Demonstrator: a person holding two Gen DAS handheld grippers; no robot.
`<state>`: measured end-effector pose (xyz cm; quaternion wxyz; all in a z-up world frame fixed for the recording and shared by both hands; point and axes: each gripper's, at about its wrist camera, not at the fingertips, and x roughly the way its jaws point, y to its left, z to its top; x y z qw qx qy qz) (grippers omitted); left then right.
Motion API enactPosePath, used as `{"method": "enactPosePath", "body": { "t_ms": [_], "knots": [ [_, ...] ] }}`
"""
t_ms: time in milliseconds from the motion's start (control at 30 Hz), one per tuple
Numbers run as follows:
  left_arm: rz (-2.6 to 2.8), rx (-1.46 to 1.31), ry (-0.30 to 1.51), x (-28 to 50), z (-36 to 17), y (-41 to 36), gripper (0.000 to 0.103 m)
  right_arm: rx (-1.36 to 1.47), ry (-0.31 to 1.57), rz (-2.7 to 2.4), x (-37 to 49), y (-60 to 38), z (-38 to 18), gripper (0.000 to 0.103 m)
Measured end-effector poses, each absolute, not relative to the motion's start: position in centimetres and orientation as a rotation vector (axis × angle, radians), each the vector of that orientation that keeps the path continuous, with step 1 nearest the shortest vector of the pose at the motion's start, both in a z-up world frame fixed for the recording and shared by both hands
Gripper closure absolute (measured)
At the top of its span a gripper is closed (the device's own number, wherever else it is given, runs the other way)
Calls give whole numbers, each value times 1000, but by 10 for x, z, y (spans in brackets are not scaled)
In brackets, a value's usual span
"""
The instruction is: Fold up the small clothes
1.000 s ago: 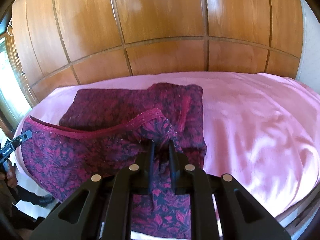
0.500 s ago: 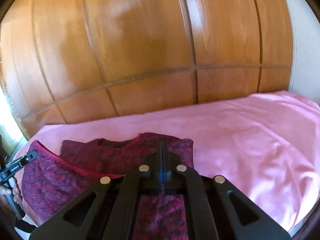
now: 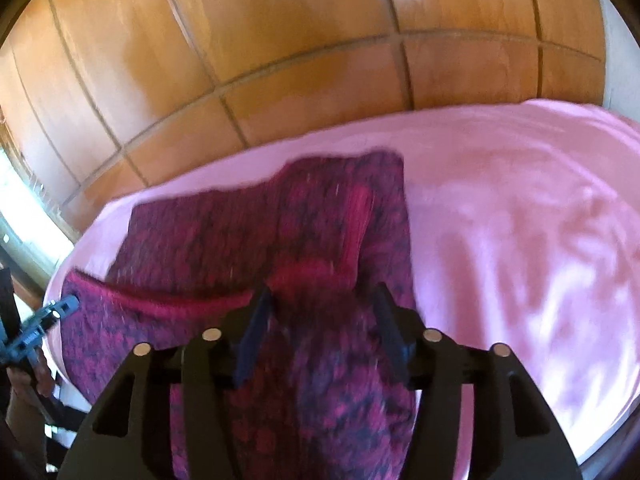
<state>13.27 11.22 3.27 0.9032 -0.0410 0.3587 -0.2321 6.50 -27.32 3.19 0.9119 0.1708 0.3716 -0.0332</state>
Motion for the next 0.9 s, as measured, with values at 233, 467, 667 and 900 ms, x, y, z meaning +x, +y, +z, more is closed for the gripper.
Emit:
{"method": "enactPosePath", "body": {
  "t_ms": [233, 467, 667, 900],
  "knots": [
    [-504, -26, 739, 150, 34, 98, 49, 295, 817, -87, 58, -261, 9, 74],
    [-454, -5, 675, 134, 38, 90, 89, 155, 800, -110, 41, -240, 21, 87],
    [-410, -47, 566, 80, 64, 111, 89, 159, 716, -69, 4, -234, 62, 88],
    [-361, -97, 509, 110, 88, 117, 90, 167, 592, -45, 12, -236, 103, 88]
  ]
}}
